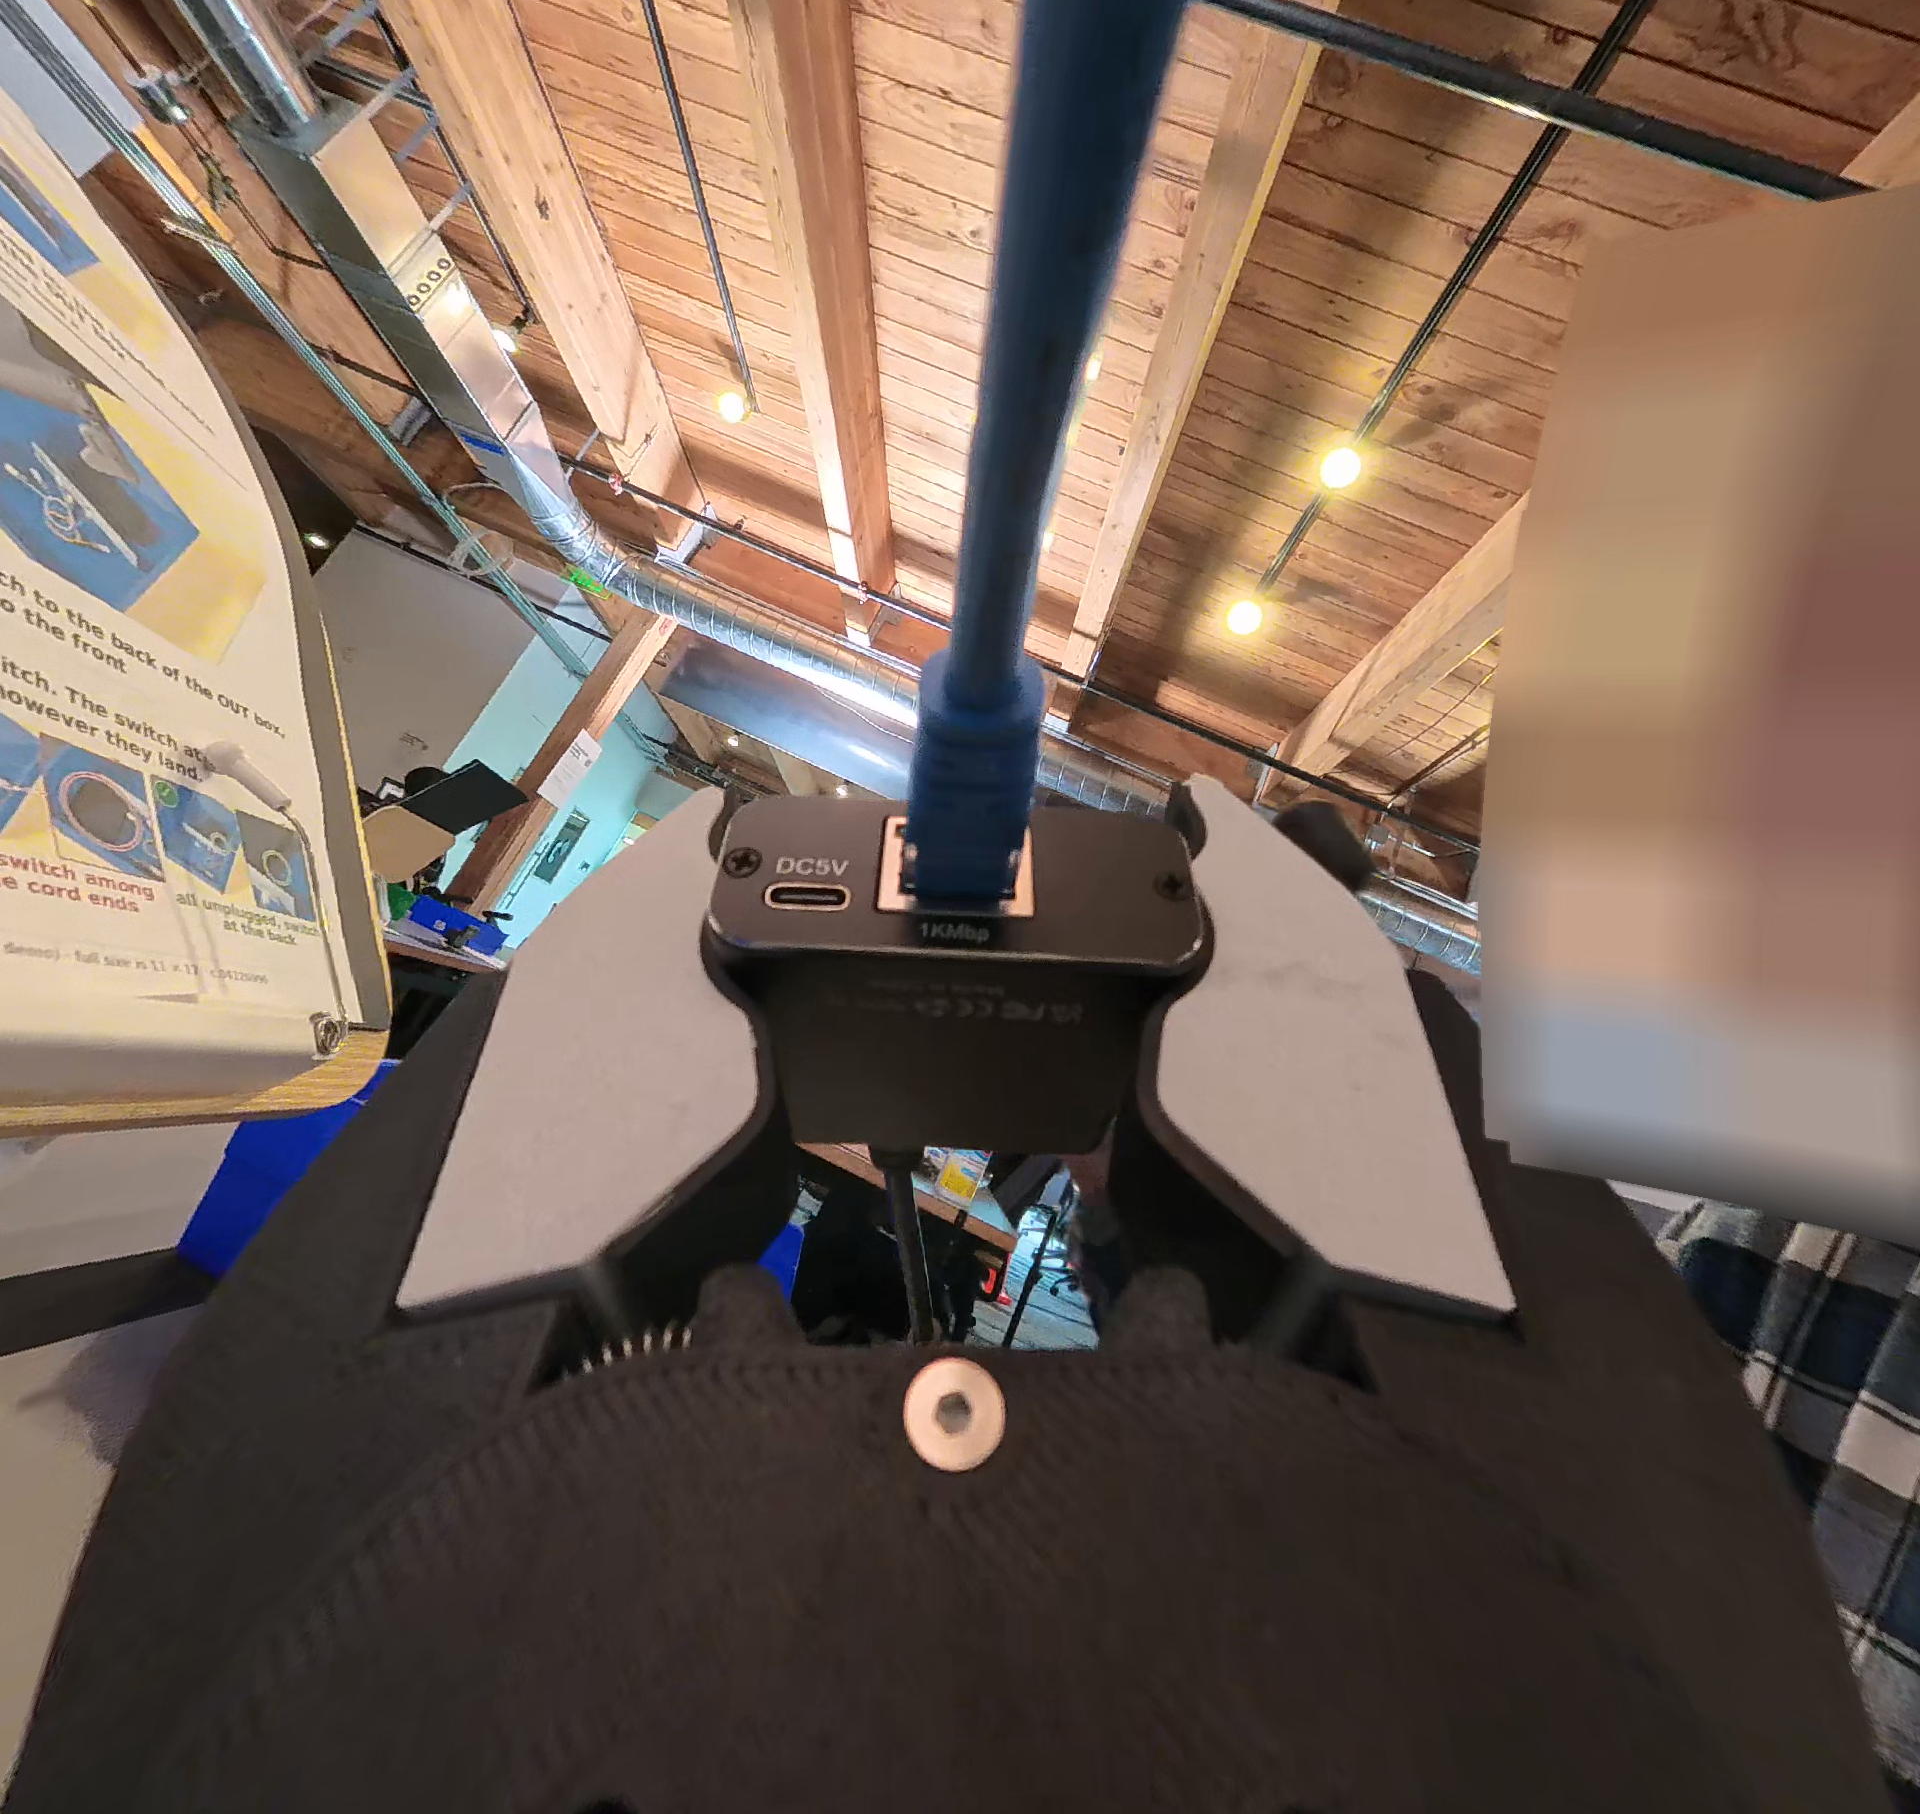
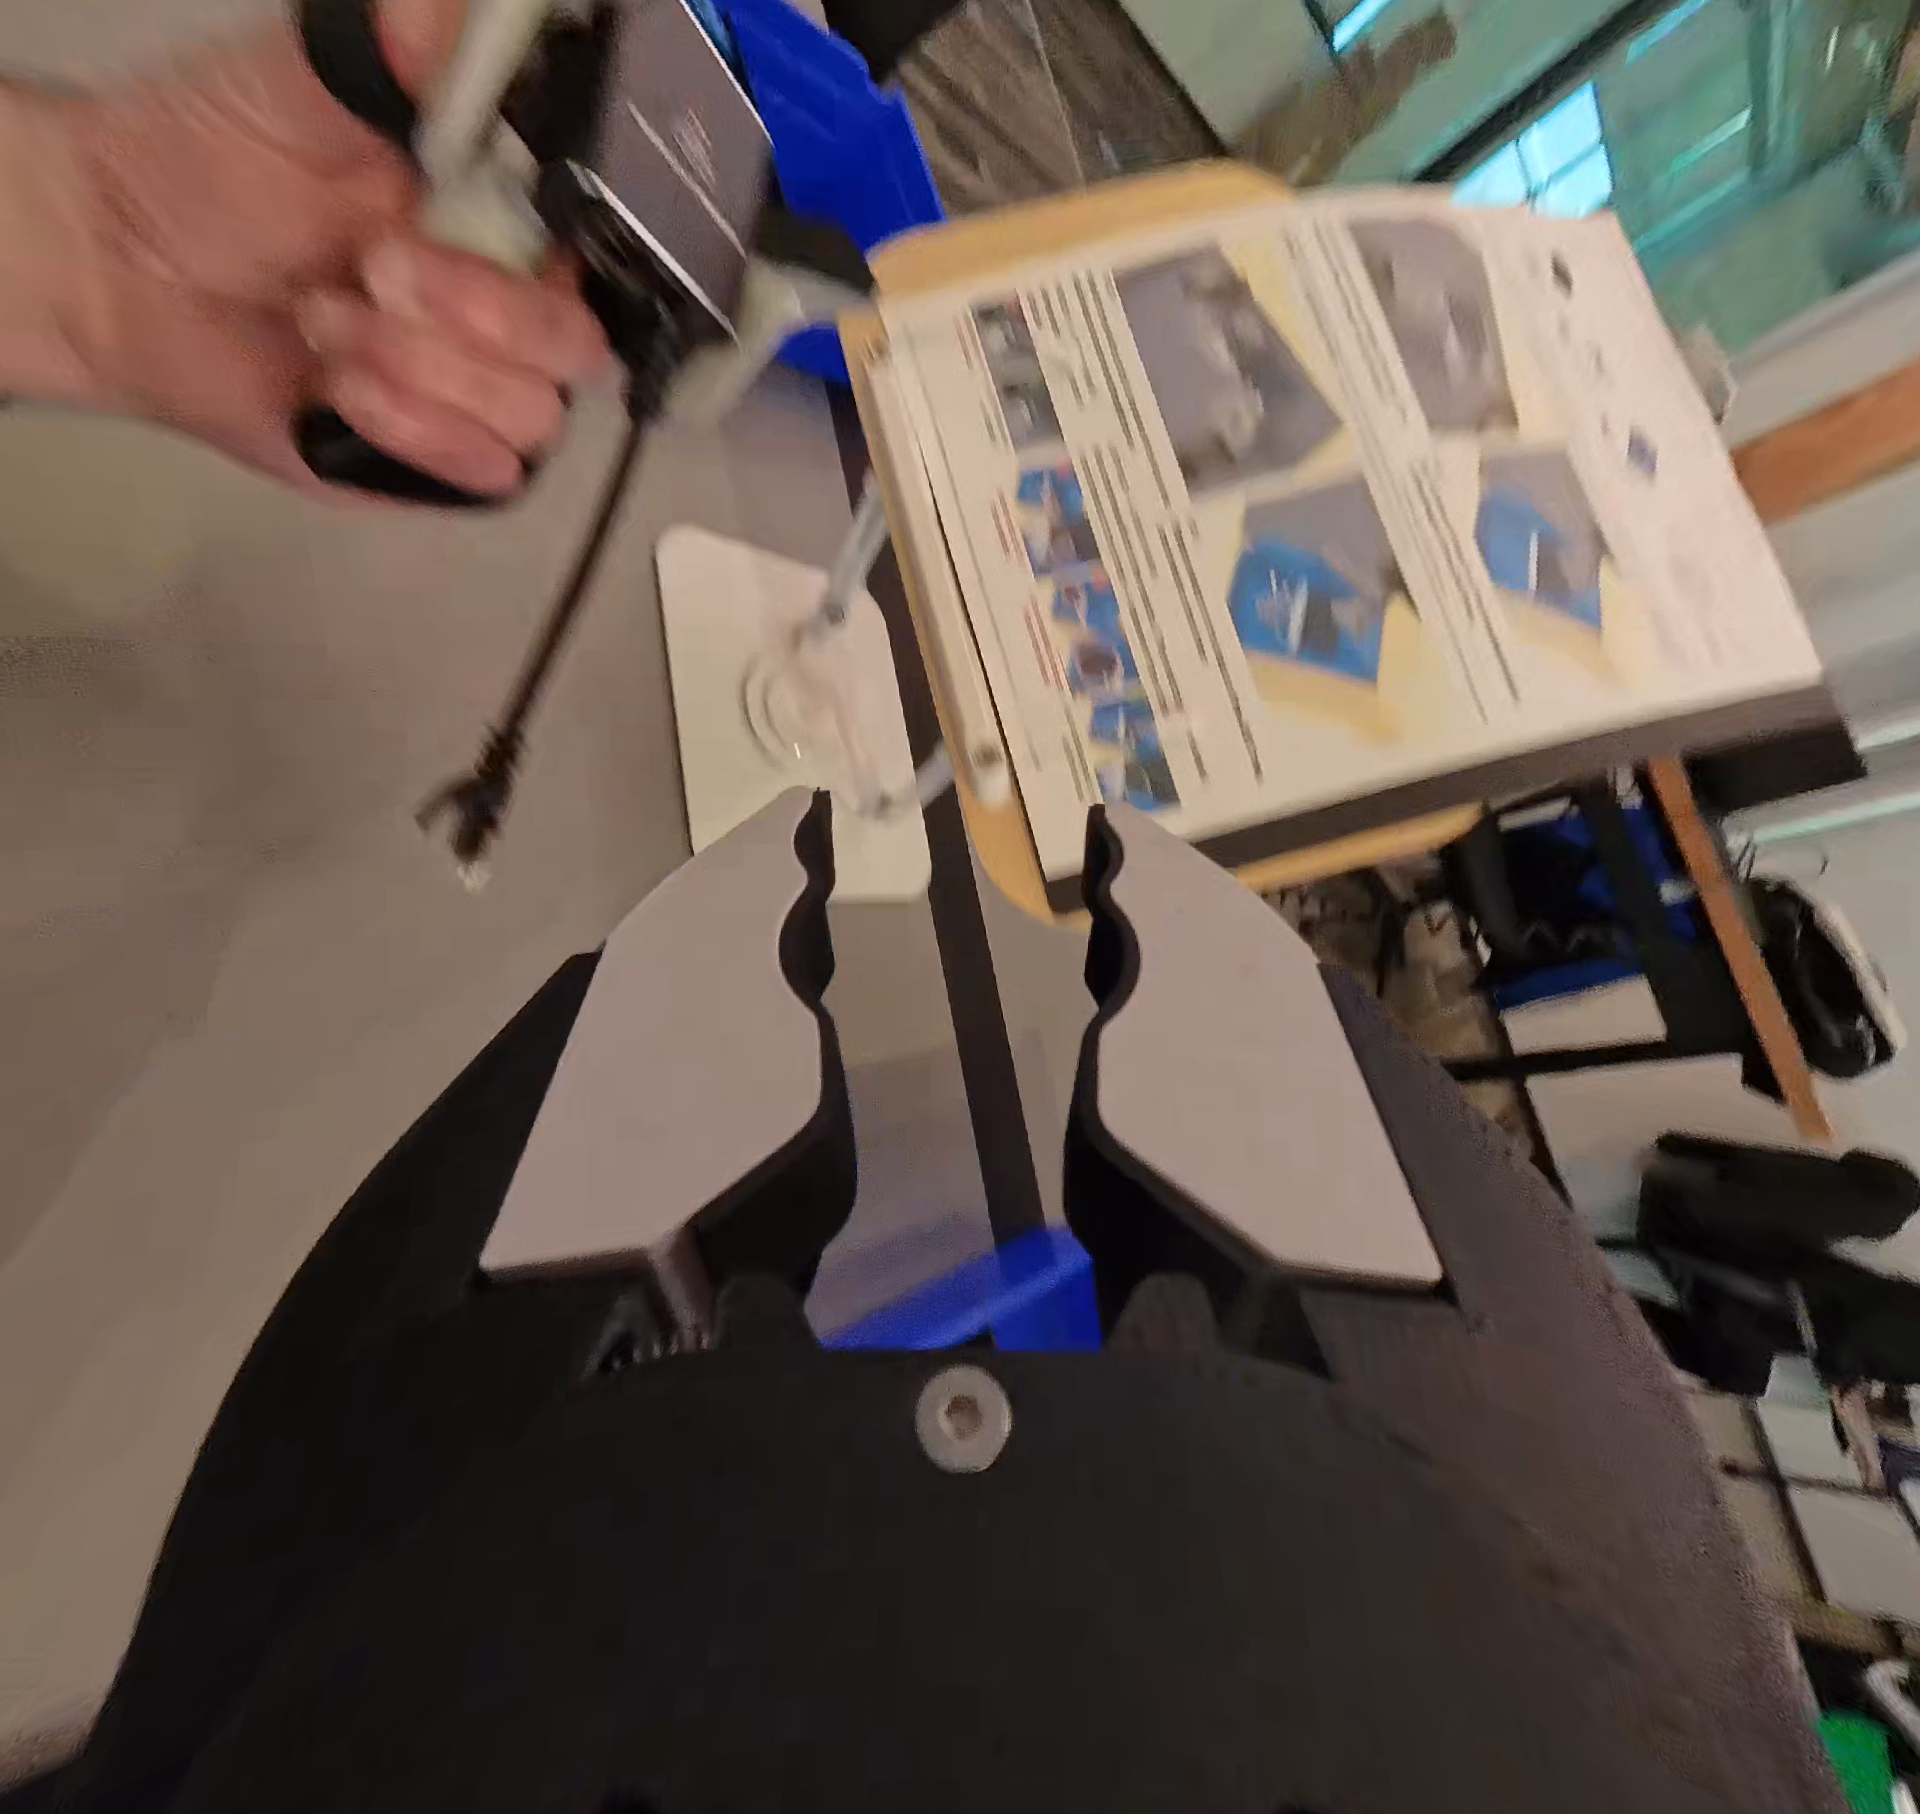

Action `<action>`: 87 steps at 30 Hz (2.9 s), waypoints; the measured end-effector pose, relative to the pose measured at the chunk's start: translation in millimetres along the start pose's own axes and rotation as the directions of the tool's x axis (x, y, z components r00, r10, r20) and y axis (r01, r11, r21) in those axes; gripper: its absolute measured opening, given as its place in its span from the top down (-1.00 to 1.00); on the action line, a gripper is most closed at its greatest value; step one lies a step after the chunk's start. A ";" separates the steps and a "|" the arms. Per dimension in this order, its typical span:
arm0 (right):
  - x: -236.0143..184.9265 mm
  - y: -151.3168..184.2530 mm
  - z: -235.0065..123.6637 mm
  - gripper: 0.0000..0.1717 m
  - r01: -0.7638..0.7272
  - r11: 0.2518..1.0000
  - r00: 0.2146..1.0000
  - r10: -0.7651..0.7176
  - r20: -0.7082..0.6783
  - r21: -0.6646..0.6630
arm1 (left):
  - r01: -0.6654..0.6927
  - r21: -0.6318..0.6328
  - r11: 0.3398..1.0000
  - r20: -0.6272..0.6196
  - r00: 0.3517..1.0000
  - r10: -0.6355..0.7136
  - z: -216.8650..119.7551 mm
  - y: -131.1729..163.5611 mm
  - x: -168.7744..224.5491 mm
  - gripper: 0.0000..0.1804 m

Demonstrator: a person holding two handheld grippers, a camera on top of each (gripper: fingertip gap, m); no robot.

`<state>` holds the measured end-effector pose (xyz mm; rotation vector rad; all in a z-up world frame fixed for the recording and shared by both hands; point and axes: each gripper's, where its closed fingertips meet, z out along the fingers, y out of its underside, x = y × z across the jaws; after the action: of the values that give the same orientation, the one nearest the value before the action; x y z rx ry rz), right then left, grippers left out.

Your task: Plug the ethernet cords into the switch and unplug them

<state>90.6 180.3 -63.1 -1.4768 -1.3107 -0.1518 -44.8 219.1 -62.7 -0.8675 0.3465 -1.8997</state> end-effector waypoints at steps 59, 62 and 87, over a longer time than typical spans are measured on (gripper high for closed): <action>-62.9 -76.2 101.9 0.84 0.351 0.933 0.916 -0.360 -0.176 -0.077 | -0.002 0.094 0.996 0.051 0.999 -0.003 2.9 -10.3 20.2 0.15; -62.9 -75.7 101.6 0.83 0.348 0.934 0.917 -0.357 -0.176 -0.081 | -0.009 0.089 0.996 0.055 0.998 0.005 3.5 -9.8 20.5 0.15; -65.2 -64.7 97.9 0.86 0.300 0.943 0.947 -0.312 -0.069 -0.145 | 0.106 0.061 0.993 0.079 0.991 -0.110 6.9 -2.7 11.6 0.16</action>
<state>-34.9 199.9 -106.4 -1.3497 -1.4725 -0.5138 -44.9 211.1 -51.5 -0.9395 0.1987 -1.9570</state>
